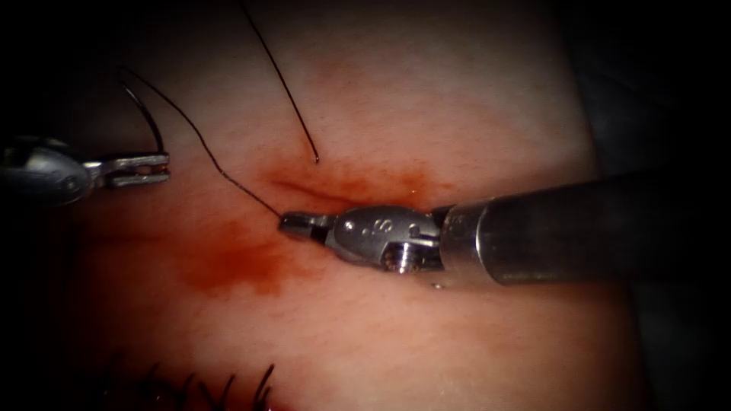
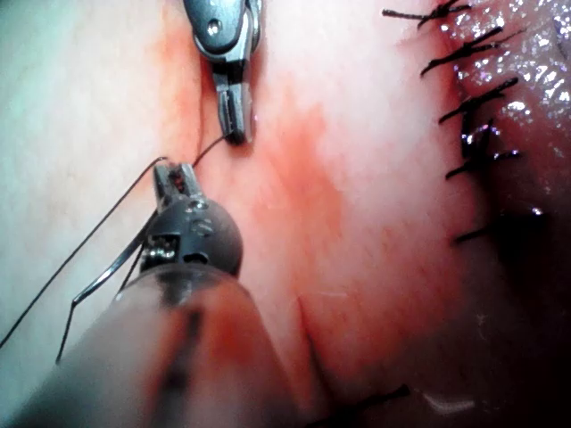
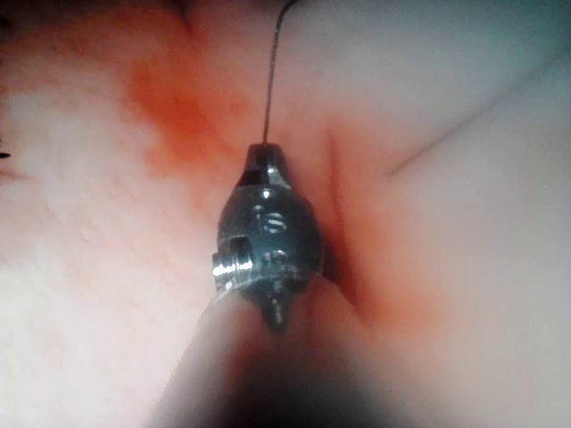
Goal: Wound Closure
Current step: Grasp the suture with the right gripper and pull it through the skin until a short tail remains.
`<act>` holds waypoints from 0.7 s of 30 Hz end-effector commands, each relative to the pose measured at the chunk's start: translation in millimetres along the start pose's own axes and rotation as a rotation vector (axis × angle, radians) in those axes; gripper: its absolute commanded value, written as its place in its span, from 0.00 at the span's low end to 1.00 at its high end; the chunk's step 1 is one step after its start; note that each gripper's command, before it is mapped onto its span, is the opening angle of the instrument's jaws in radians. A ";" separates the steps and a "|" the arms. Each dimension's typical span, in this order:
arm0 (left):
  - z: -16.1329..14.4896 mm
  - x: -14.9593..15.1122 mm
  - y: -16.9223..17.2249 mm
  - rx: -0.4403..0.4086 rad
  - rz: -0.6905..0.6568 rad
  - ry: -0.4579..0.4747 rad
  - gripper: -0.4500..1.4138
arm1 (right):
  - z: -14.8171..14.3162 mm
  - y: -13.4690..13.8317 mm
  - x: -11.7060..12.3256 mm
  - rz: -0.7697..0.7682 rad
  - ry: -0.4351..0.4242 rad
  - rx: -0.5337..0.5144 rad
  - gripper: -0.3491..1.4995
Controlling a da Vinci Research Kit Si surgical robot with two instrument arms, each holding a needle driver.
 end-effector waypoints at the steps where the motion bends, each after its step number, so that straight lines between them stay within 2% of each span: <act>1: 0.9 -0.2 0.2 0.001 0.002 0.005 0.00 | 0.1 -0.8 -0.3 0.022 -0.001 0.008 0.00; 3: 1.5 0.1 0.8 -0.009 0.013 0.059 0.00 | -0.9 -2.3 -0.2 0.049 -0.002 0.017 0.00; 4: 1.5 0.1 0.8 -0.009 0.013 0.059 0.00 | -0.9 -2.3 -0.2 0.049 -0.002 0.017 0.00; 7: 1.9 0.5 1.5 -0.015 0.008 0.082 0.00 | -1.9 -4.7 0.2 0.055 -0.001 0.028 0.00; 8: 2.0 0.7 1.9 -0.021 0.007 0.078 0.00 | -2.6 -6.8 0.7 0.055 0.001 0.041 0.00; 9: 2.0 0.7 2.1 -0.023 0.009 0.077 0.00 | -2.9 -7.6 0.9 0.052 0.003 0.048 0.00; 10: 1.9 1.0 2.5 -0.023 0.007 0.079 0.00 | -3.6 -10.4 1.9 0.043 0.007 0.067 0.00; 11: 1.9 1.0 2.5 -0.023 0.007 0.079 0.00 | -3.6 -10.4 1.9 0.043 0.007 0.067 0.00; 12: 1.8 1.1 2.7 -0.026 0.002 0.078 0.00 | -3.9 -11.9 2.5 0.037 0.010 0.079 0.00; 16: 1.7 1.4 2.7 -0.024 0.002 0.074 0.00 | -4.0 -13.6 3.2 0.033 0.019 0.092 0.00; 21: 1.6 1.3 2.5 -0.019 0.000 0.053 0.00 | -3.8 -13.8 3.8 0.019 0.077 0.088 0.00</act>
